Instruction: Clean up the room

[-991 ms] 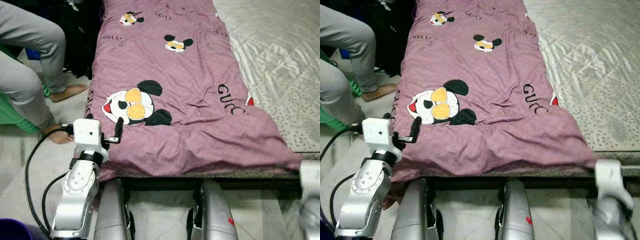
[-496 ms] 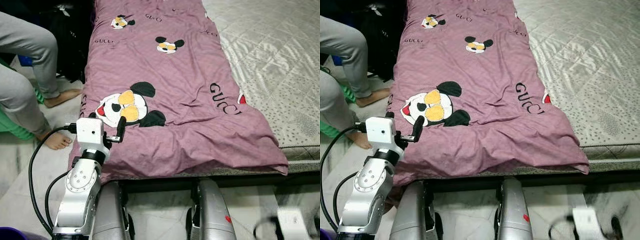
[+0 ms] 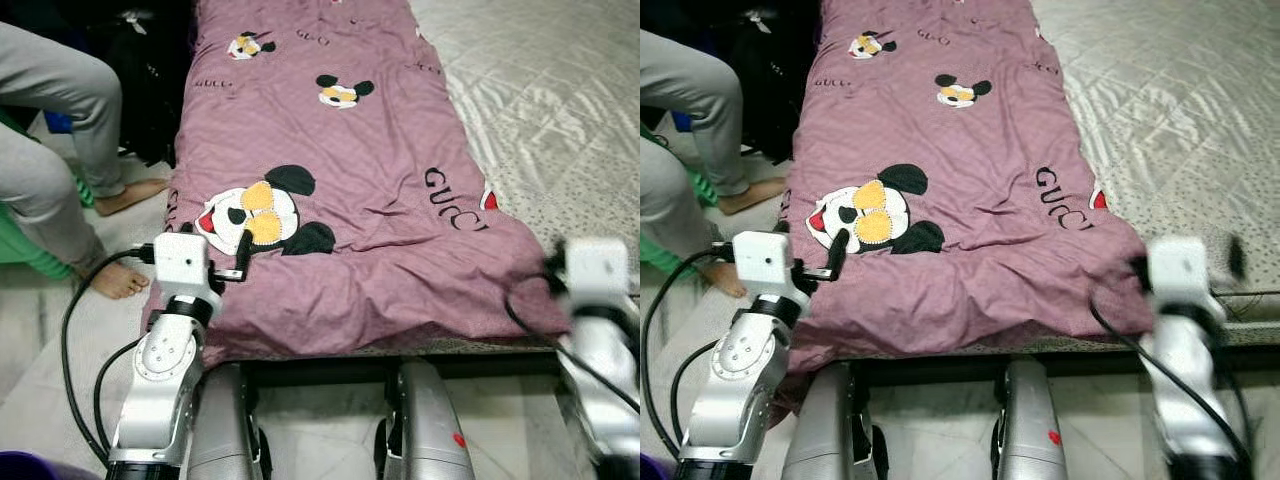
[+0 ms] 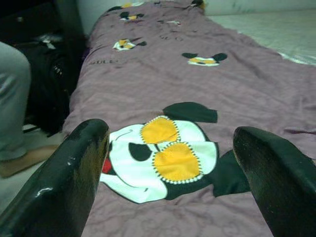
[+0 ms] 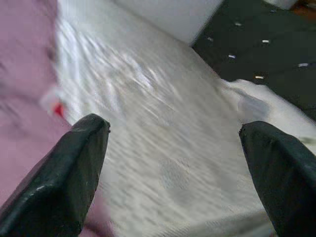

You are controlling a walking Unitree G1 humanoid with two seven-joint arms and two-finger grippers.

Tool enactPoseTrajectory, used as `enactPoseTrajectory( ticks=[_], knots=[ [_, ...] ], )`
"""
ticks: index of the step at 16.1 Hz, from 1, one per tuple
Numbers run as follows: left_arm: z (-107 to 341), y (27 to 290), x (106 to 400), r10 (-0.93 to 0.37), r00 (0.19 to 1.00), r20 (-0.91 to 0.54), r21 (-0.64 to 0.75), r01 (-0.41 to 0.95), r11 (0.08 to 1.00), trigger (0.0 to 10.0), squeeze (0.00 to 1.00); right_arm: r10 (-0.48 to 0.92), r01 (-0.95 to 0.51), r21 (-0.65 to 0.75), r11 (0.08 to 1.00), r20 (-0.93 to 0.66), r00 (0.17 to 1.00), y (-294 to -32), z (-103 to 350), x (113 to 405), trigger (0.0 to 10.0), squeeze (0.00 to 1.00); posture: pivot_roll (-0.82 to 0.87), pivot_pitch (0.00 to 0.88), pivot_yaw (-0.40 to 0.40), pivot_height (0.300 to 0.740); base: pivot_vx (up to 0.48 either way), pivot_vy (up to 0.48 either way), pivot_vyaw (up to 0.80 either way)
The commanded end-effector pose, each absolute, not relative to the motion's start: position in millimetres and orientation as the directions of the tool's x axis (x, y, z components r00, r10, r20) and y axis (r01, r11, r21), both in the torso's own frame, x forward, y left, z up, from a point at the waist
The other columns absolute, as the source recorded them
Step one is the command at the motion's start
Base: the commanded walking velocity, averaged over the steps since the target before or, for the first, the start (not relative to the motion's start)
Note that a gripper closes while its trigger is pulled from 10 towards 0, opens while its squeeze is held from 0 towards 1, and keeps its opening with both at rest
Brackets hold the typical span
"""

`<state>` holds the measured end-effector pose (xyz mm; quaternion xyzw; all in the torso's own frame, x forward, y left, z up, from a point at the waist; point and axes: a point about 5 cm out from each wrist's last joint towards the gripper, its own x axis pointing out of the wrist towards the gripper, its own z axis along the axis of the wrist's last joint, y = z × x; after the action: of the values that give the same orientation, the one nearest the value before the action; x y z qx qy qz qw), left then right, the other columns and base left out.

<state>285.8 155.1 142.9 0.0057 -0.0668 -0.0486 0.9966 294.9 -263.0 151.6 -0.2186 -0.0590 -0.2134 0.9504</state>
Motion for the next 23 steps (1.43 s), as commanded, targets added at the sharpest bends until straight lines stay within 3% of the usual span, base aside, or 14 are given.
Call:
enactPoseTrajectory(
  ticks=[1, 3, 4, 5, 7, 9, 12, 14, 16, 19, 23],
  knots=[
    [142.5, 157.3, 282.9, -0.096, 0.986, 0.133, 0.015, 0.095, 0.995, 10.0, 0.0, -0.256, 0.286, -0.28, 0.916, 0.139, 0.957, -235.4, 142.6, 305.1, 10.0, 0.0, -0.01, 0.183, 0.061, 0.557, 0.0, 0.0, 0.0],
    [142.5, 155.0, 283.0, -0.101, 0.986, 0.131, 0.011, 0.101, 0.995, 10.0, 0.0, -0.064, 0.079, -0.165, 0.983, 0.096, 0.993, -191.2, 138.4, 323.0, 10.0, 0.0, 0.0, 0.191, 0.071, 0.557, 0.0, 0.0, 0.0],
    [142.8, 153.3, 283.1, -0.108, 0.986, 0.131, 0.009, 0.107, 0.994, 10.0, 0.0, -0.011, 0.023, -0.149, 0.989, 0.083, 0.997, -177.2, 137.3, 328.9, 10.0, 0.0, 0.01, 0.197, 0.075, 0.557, 0.0, 0.0, 0.0],
    [145.5, 148.5, 283.5, -0.124, 0.983, 0.138, 0.005, 0.125, 0.992, 10.0, 0.0, 0.117, -0.112, -0.1, 0.989, 0.041, 0.992, -137.7, 135.6, 346.8, 10.0, 0.0, 0.01, 0.197, 0.074, 0.557, 0.0, 0.0, 0.0],
    [148.5, 147.7, 283.2, -0.126, 0.981, 0.147, 0.004, 0.127, 0.992, 10.0, 0.0, 0.266, -0.267, -0.072, 0.961, -0.024, 0.964, -94.7, 131.3, 358.6, 10.0, 0.0, 0.03, 0.198, 0.067, 0.557, 0.0, 0.0, 0.0],
    [149.1, 150.6, 281.0, -0.107, 0.983, 0.15, 0.003, 0.108, 0.994, 10.0, 0.0, 0.332, -0.347, -0.03, 0.937, -0.231, 0.915, -64.1, 101.3, 357.8, 10.0, 0.0, 0.06, 0.201, 0.048, 0.557, 0.0, 0.0, 0.0],
    [148.2, 152.6, 278.6, -0.077, 0.987, 0.139, -0.025, 0.081, 0.996, 10.0, 0.0, 0.204, -0.23, -0.023, 0.973, -0.379, 0.903, -88.7, 70.4, 351.4, 10.0, 0.0, 0.07, 0.208, 0.035, 0.557, 0.0, 0.0, 0.0],
    [147.8, 153.8, 276.3, -0.076, 0.988, 0.138, -0.021, 0.079, 0.997, 10.0, 0.0, -0.023, 0.036, 0.018, 0.999, -0.474, 0.88, -145.7, 53.1, 349.0, 10.0, 0.0, 0.07, 0.213, 0.032, 0.557, 0.0, 0.0, 0.0],
    [145.4, 154.2, 276.3, -0.074, 0.989, 0.129, -0.022, 0.078, 0.997, 10.0, 0.0, -0.262, 0.283, -0.022, 0.959, -0.449, 0.854, -209.0, 59.7, 347.7, 10.0, 0.0, 0.05, 0.212, 0.038, 0.557, 0.0, 0.0, 0.0],
    [146.1, 148.0, 279.4, -0.094, 0.987, 0.13, -0.028, 0.099, 0.995, 10.0, 0.0, -0.417, 0.421, -0.079, 0.903, -0.392, 0.82, -248.3, 66.4, 340.5, 10.0, 0.0, 0.04, 0.212, 0.049, 0.557, 0.0, 0.0, 0.0],
    [146.7, 151.4, 280.7, -0.092, 0.987, 0.129, -0.024, 0.096, 0.995, 10.0, 0.0, -0.526, 0.504, -0.165, 0.848, -0.39, 0.756, -280.2, 51.3, 315.3, 10.0, 0.0, 0.03, 0.21, 0.051, 0.557, 0.0, 0.0, 0.0]
  ],
)
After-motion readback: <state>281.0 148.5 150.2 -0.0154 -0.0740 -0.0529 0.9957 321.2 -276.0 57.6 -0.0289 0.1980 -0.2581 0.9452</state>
